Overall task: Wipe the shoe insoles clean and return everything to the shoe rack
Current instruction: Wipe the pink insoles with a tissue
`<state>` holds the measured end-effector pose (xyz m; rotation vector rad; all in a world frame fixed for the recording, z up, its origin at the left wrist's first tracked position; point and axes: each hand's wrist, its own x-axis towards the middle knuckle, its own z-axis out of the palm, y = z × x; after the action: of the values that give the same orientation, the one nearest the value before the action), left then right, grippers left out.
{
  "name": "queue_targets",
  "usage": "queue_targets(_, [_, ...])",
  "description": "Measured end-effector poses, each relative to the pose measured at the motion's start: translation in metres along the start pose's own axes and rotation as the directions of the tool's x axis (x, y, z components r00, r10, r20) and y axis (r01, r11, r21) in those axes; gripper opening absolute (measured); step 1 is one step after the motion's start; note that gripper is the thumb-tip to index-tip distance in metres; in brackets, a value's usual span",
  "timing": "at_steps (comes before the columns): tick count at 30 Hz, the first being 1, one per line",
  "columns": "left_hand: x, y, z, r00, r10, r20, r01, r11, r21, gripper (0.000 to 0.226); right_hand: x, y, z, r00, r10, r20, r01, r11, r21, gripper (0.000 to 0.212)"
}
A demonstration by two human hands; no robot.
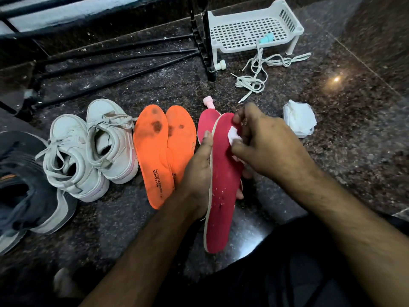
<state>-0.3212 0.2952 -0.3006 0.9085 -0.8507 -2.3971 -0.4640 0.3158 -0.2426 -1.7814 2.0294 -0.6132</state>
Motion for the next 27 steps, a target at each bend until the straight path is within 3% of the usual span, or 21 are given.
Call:
queue_targets(7, [-0.003, 0.008, 0.001, 0.996, 0.014, -0.089, -0.031, 0.979, -0.201, 0.073, -0.013, -0.018, 0.022, 0.982, -0.136, 0.128, 0.133, 0.991, 0.033, 0.022])
queue_targets(12, [-0.001, 0.005, -0.004, 1.0, 0.013, -0.018, -0.014, 0.997, -0.072, 0.077, 0.003, 0.003, 0.002, 1.0, 0.025, -0.018, -0.025, 1.0, 0.005, 0.012])
queue_targets(15, [0.0, 0.003, -0.002, 0.999, 0.006, -0.033, -0.007, 1.0, -0.029, 0.075, 0.002, -0.001, -0.001, 0.996, 0.028, -0.082, -0.031, 0.999, -0.029, 0.01])
queue_targets(19, [-0.003, 0.005, 0.003, 0.99, 0.023, -0.14, -0.042, 0.99, -0.132, 0.074, -0.015, -0.021, 0.02, 0.988, -0.059, 0.141, 0.062, 0.998, -0.015, 0.011])
queue_targets(21, [-0.003, 0.006, -0.001, 0.989, 0.043, -0.14, -0.06, 0.991, -0.119, 0.079, -0.015, -0.021, 0.024, 0.984, -0.071, 0.165, 0.075, 0.997, -0.022, 0.012])
queue_targets(25, [-0.001, 0.005, -0.003, 0.997, 0.044, -0.067, -0.045, 0.999, -0.011, 0.081, 0.003, 0.001, 0.002, 0.997, 0.079, -0.022, -0.08, 0.995, -0.053, 0.012])
queue_targets(27, [0.0, 0.001, -0.002, 0.997, 0.049, -0.054, -0.047, 0.998, 0.031, 0.078, 0.004, 0.001, -0.002, 0.992, 0.078, -0.102, -0.083, 0.995, -0.047, 0.01])
